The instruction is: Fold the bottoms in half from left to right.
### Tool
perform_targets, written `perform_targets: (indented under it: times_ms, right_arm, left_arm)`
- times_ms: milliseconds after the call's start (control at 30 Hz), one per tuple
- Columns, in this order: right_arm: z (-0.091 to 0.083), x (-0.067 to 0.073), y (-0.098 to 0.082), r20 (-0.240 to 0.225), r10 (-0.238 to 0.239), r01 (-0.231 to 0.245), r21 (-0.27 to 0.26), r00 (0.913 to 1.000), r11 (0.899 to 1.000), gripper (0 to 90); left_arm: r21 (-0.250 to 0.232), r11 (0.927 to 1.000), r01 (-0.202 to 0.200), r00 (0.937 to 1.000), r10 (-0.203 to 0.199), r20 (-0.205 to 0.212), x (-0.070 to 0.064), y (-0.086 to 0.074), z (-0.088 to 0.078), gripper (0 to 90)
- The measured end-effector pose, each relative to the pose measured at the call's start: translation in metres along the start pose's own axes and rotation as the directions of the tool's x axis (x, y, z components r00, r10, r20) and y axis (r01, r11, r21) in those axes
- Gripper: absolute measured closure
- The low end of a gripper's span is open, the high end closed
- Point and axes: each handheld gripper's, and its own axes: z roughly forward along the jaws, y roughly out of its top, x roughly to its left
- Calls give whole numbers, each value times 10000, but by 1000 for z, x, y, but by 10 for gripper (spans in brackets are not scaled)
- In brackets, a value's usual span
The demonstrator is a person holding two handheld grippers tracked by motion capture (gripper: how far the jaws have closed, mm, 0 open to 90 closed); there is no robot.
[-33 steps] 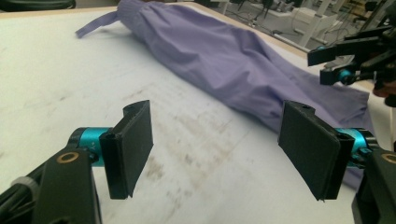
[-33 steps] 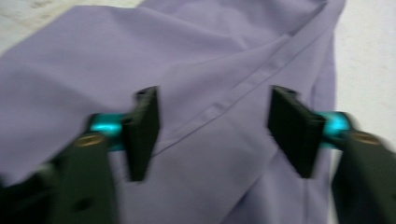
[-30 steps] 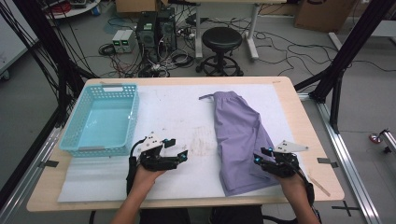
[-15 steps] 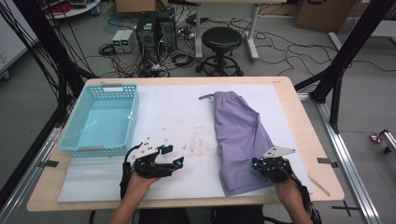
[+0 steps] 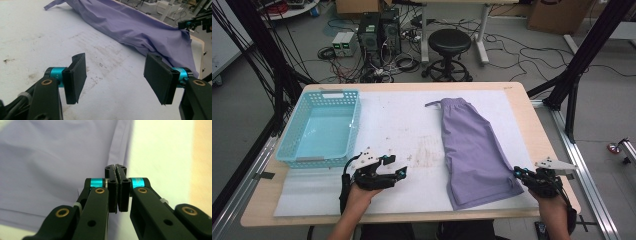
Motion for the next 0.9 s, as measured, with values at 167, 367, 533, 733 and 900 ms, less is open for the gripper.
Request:
perform_targets:
  times_ms: [167,367,533,733,900]
  right_arm:
    - [-2,-8,-9,389,229,-260,826,9990,9962,806]
    - [-13,-5,-4,294,110,-97,-413,9995,9991,697]
    - [-3,12,5,-119,-646,638,-574,9978,9963,736]
    - [8,30,18,-743,-1050,975,-978,9917,9904,778]
    - [12,34,22,-768,-1186,1099,-1086,9900,9880,724]
  left_arm:
    - [79,10000,-6,10000,6,-36,1,0,0,395]
    - [125,9999,-74,9999,73,109,0,-1,0,447]
    - [350,9994,-26,9991,11,434,-1,-2,3,559]
    - [576,9983,123,9962,-172,852,-6,1,13,672]
    - [489,9988,95,9932,-151,1157,-14,7,28,738]
